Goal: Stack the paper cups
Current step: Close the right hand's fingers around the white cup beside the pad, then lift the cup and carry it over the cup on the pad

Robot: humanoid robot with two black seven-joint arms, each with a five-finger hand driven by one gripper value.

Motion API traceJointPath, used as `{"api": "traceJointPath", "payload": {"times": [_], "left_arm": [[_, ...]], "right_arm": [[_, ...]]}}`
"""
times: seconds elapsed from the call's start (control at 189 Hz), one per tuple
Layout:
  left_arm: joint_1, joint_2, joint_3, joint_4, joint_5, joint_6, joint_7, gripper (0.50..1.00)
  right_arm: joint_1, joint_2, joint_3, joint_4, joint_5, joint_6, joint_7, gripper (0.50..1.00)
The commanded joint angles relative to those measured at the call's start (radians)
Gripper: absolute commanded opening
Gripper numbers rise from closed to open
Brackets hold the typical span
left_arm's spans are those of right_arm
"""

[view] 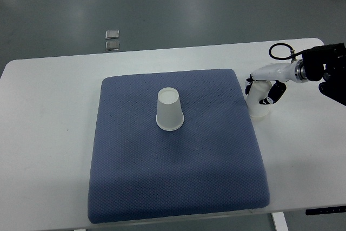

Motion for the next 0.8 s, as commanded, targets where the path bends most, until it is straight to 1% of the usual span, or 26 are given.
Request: {"api": "traceJointPath", "payload": {"times": [0.0, 0.296, 0.592, 0.793], "left_arm": [[0.000, 0.000, 0.000, 0.000, 0.000, 0.000, 0.000, 1.000], [0.000, 0.000, 0.000, 0.000, 0.000, 0.000, 0.000, 1.000], [0.000, 0.000, 0.000, 0.000, 0.000, 0.000, 0.000, 1.000], [0.000, 0.000, 0.000, 0.000, 0.000, 0.000, 0.000, 1.000]], "right_arm": [[0.016, -0.001, 0.000, 0.001, 0.002, 0.000, 0.003, 0.625], [0.096, -0.014, 0.000, 0.016, 0.011, 0.020, 0.004, 0.629], [0.123, -0.018, 0.000, 0.024, 0.016, 0.028, 0.007, 0.629], [0.200, -0.017, 0.000, 0.075, 0.021, 0.069, 0.007, 0.631]]}}
